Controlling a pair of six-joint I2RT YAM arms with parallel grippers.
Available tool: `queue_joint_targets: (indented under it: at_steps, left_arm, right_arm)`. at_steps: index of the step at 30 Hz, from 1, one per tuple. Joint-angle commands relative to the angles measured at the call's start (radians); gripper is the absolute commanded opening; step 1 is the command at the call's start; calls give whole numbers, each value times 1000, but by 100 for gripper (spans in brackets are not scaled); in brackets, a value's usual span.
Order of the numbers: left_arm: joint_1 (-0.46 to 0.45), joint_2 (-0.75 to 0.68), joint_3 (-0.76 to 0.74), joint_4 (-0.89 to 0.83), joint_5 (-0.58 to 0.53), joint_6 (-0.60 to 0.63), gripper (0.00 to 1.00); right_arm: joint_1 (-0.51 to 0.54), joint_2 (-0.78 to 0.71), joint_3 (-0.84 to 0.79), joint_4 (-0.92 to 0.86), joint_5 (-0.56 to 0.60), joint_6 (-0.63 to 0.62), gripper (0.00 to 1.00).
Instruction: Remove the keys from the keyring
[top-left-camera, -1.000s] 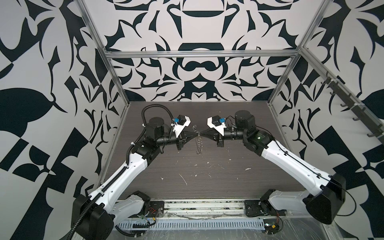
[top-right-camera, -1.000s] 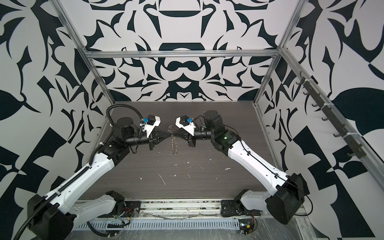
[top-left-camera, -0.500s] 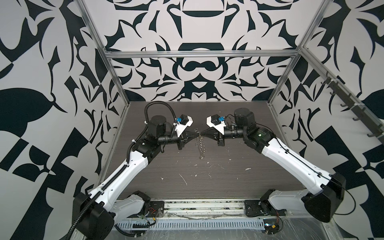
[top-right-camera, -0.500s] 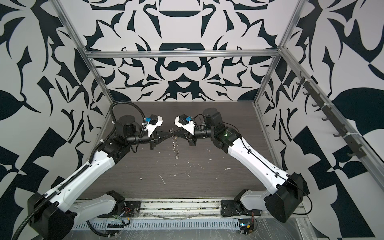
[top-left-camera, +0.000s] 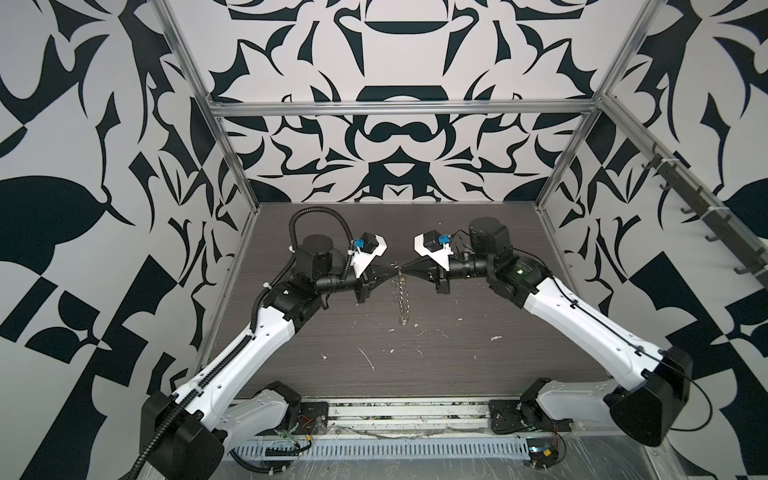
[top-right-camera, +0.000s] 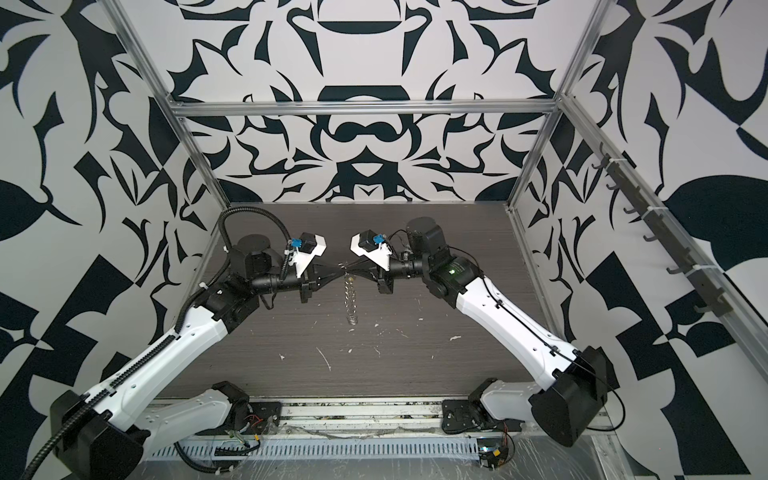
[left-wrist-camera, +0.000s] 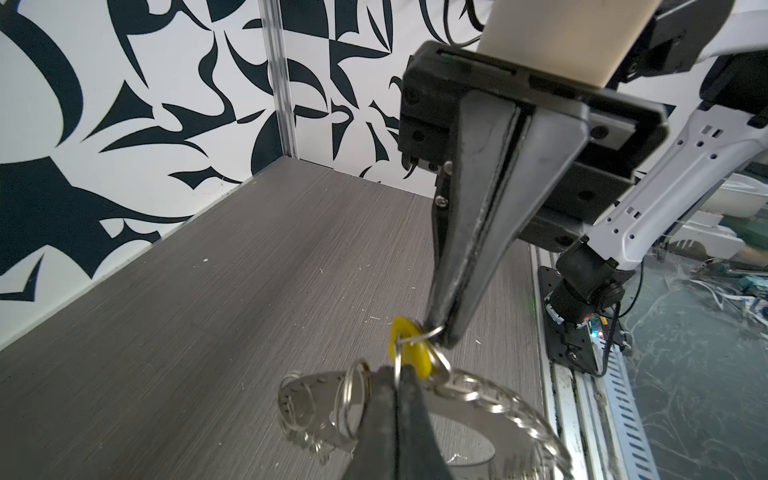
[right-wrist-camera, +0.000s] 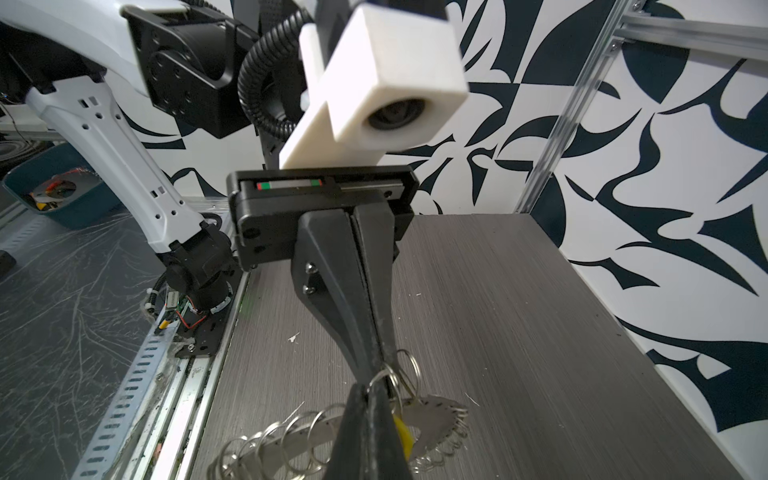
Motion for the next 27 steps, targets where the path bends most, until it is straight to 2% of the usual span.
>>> queue_joint_targets:
  at_steps: [1, 11, 15, 19, 23, 27]
  left_arm:
    - [-7, -29, 37, 135, -34, -45, 0]
    - [-6, -29, 16, 174, -45, -79, 0]
    - [-6, -40, -3, 182, -41, -21, 0]
    - [-6, -77, -84, 306, -37, 9, 0]
    - [-6, -67, -75, 296, -27, -12, 0]
    - [-6, -47, -56, 281, -28, -35, 0]
  right_arm:
    - [33, -46, -63, 2, -50, -20, 0]
    - [30, -88, -90, -34, -7, -85, 0]
    - [18, -104, -110, 42, 4, -27, 0]
    - [7, -120, -137, 76, 8, -8, 0]
    - [5, -145, -169, 112, 34, -1, 0]
    - [3, -156, -161, 74, 40, -34, 0]
